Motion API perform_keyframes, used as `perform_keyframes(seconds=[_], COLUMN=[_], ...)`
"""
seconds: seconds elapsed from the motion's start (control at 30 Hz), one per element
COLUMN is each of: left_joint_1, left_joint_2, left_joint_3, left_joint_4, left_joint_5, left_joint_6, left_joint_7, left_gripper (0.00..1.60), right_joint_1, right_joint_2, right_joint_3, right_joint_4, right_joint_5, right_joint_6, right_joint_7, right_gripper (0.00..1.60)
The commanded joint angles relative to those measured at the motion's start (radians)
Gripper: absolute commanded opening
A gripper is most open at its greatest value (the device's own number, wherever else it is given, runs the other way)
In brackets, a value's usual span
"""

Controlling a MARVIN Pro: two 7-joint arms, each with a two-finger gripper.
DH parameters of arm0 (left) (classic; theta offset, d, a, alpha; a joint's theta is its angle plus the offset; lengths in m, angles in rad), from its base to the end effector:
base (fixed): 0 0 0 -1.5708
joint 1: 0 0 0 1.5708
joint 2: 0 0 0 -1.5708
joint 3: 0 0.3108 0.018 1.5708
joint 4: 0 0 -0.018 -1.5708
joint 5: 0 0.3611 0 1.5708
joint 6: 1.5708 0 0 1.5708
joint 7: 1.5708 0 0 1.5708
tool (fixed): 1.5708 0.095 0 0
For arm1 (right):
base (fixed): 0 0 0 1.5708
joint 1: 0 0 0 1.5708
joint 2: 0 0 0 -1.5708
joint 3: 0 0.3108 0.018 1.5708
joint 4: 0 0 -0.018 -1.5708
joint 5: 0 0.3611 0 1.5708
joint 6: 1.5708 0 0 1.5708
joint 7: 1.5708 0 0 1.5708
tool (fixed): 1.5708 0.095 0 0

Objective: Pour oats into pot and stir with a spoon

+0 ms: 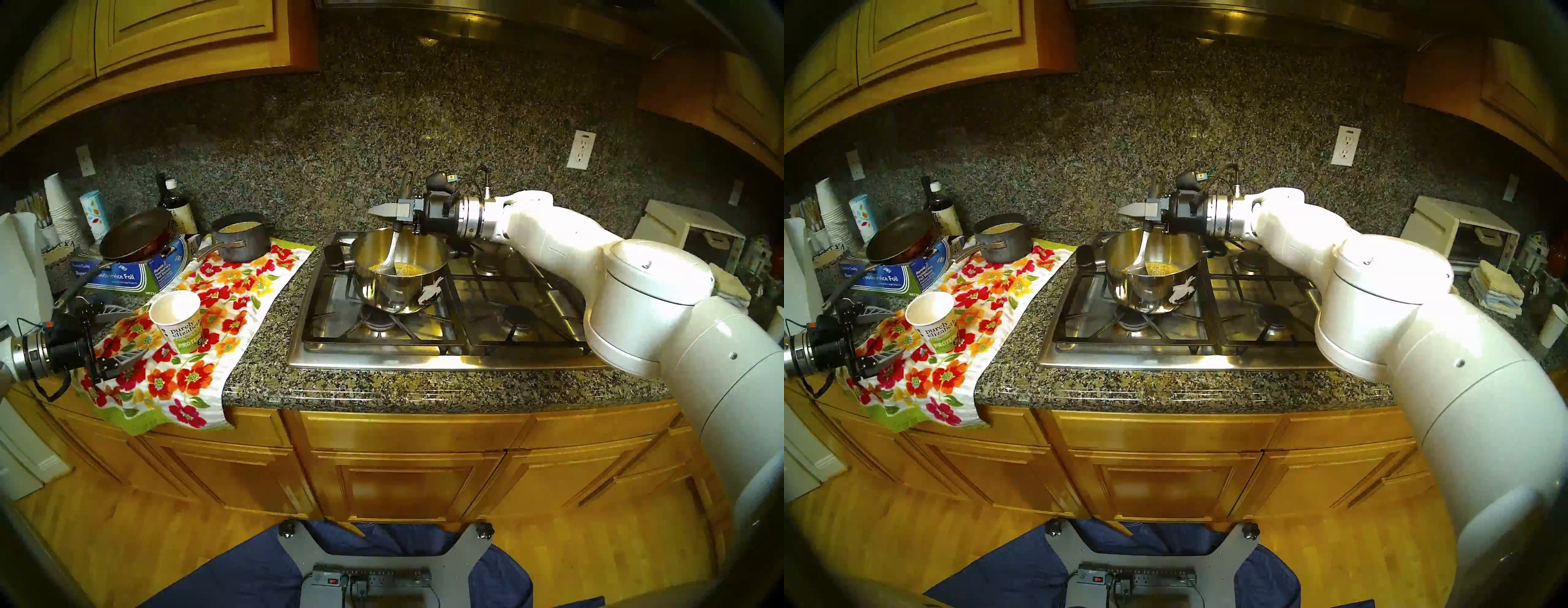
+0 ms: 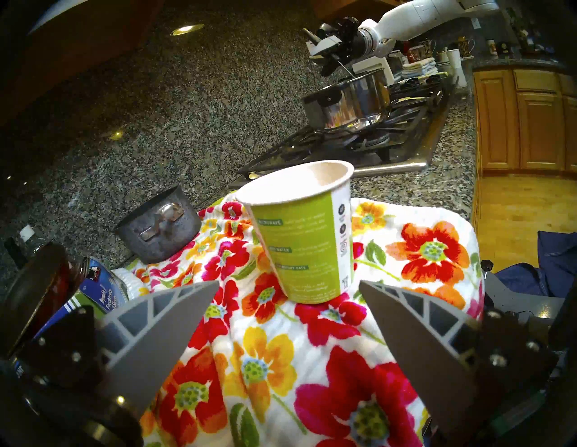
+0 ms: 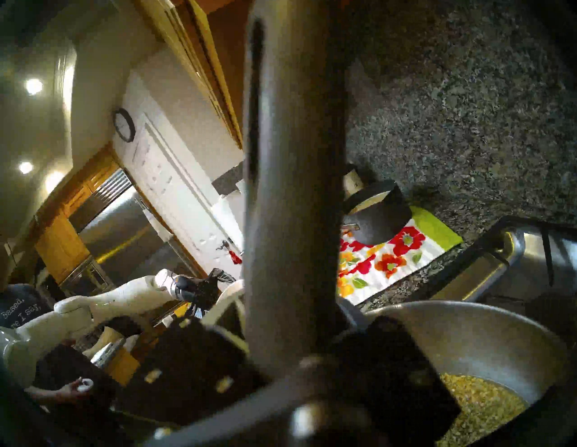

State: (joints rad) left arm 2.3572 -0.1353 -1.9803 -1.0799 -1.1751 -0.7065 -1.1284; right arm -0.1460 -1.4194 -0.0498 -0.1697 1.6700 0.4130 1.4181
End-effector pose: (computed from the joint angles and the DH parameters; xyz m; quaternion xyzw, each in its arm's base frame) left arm 0.3240 0.4490 -0.1966 0.6673 -0.4477 0.5890 0.0862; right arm 0.6750 0.0537 -0.1035 -0.6488 -0.3068 -0.3700 0.5900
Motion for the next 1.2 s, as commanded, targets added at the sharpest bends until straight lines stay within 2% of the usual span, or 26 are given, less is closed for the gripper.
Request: perform_keyframes(seconds=[0.0, 0.27, 0.57, 0.93, 1.17], left_joint_1=[-0.003, -0.005, -0.005, -0.005, -0.005], left_joint_2=[0.006, 0.006, 0.006, 0.006, 0.006], left_joint_3=[-0.030, -0.028, -0.027, -0.025, -0.025], left_joint_4=[-0.001, -0.001, -0.002, -0.004, -0.004], left_joint_5=[-0.014, -0.011, -0.009, -0.006, -0.005], left_joint_6=[-0.001, -0.001, -0.001, -0.002, -0.003], left_joint_7=[-0.098, -0.095, -0.090, -0.080, -0.079], left_gripper=[1.60, 1.60, 1.60, 1.60, 1.60], right_joint_1=[0.052, 0.086, 0.105, 0.116, 0.119], right_joint_2=[-0.006, -0.008, -0.018, -0.046, -0.066], right_joint_3=[-0.002, -0.034, -0.045, -0.039, -0.016], right_joint_4=[0.003, 0.030, 0.056, 0.066, 0.052], right_joint_5=[-0.008, -0.052, -0.065, -0.064, -0.049], right_joint_6=[-0.017, -0.102, -0.147, -0.163, -0.151], right_joint_7=[0.029, 0.000, -0.079, -0.147, -0.139], right_gripper=[0.00, 0.00, 0.00, 0.00, 0.00])
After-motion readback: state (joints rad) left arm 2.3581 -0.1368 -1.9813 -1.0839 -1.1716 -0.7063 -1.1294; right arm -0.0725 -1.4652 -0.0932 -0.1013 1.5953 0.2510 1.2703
